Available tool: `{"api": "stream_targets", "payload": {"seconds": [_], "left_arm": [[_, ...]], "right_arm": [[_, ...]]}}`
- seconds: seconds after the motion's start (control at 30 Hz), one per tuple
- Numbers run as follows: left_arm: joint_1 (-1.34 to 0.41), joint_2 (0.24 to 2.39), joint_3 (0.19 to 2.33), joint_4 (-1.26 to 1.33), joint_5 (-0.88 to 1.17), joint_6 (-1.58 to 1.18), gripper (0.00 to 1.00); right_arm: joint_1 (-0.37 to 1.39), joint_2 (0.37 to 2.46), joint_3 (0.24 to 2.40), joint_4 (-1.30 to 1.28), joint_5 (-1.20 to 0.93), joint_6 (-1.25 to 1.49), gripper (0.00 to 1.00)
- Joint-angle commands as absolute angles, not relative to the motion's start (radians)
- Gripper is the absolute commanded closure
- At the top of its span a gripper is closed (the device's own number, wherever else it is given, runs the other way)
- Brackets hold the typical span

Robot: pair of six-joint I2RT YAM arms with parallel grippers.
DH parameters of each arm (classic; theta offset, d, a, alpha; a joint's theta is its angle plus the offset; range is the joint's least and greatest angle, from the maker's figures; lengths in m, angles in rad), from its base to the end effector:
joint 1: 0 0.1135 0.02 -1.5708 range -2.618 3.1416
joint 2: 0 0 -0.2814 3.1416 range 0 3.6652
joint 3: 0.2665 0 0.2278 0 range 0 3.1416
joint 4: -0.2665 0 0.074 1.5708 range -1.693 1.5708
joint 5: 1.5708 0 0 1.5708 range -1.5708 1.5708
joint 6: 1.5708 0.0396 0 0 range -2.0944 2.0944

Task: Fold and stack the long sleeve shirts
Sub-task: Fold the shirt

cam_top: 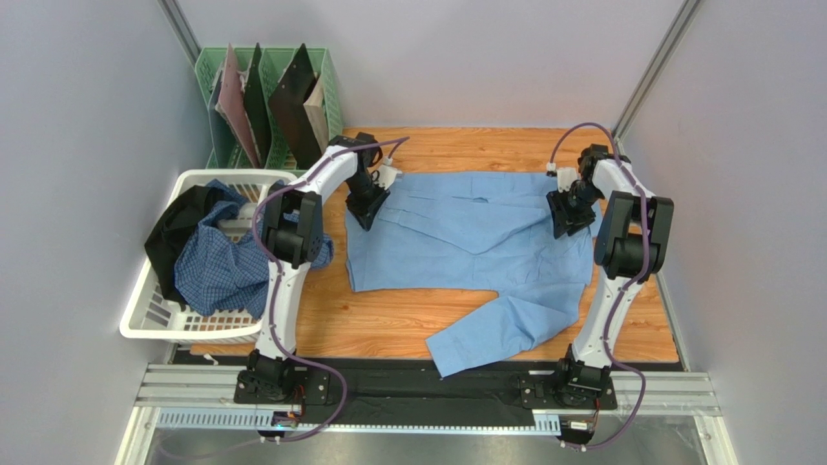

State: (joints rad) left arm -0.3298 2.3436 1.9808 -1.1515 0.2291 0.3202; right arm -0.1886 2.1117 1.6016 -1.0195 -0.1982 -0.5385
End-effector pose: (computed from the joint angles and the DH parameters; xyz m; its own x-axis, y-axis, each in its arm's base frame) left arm 0.4224 -0.1541 0.1807 -0.7935 0.5956 -0.1250 0.6082 0.7688 -0.1975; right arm 0.3852 -0.0656 0.1871 -0.9327 -0.3338 -0.1362 -0.3524 0.9241 0.1478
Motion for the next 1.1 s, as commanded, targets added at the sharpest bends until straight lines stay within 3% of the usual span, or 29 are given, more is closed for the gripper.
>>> {"api": "stream_targets", "payload": {"seconds": [0.0, 0.17, 0.33, 0.5, 0.67, 0.83, 0.9, 1.07], "left_arm": [[-0.267, 2.473, 2.251, -1.282, 0.215, 0.359, 0.75], [-0.247, 2.493, 2.373, -1.273, 0.17, 0.411, 0.71], [-0.268, 2.136, 1.983, -1.119, 0.421, 0.485, 0.53], [-0.366, 1.797, 1.553, -1.008, 0.591, 0.535, 0.49], [-0.443, 1.606, 1.226, -0.807, 0.727, 0.373, 0.49], [-0.376, 1.413, 1.002, -0.54, 0.891, 0.095, 0.45], [-0.365, 1.367, 0.996, -0.558, 0.887, 0.126, 0.44], [-0.264, 1.348, 1.02, -0.621, 0.902, 0.137, 0.42]], "right_arm": [[-0.175, 2.221, 1.744, -0.945, -0.184, -0.502, 0.52], [-0.176, 2.22, 1.89, -1.026, -0.248, -0.508, 0.48], [-0.23, 1.901, 1.676, -1.132, -0.417, -0.708, 0.37], [-0.221, 1.606, 1.336, -1.239, -0.489, -0.882, 0.38], [-0.043, 1.43, 1.125, -1.074, -0.463, -0.845, 0.37], [0.288, 1.33, 1.022, -0.922, -0.403, -0.874, 0.23], [0.439, 1.324, 1.006, -0.861, -0.377, -0.899, 0.18], [0.676, 1.428, 0.988, -0.77, -0.308, -0.949, 0.17]]}}
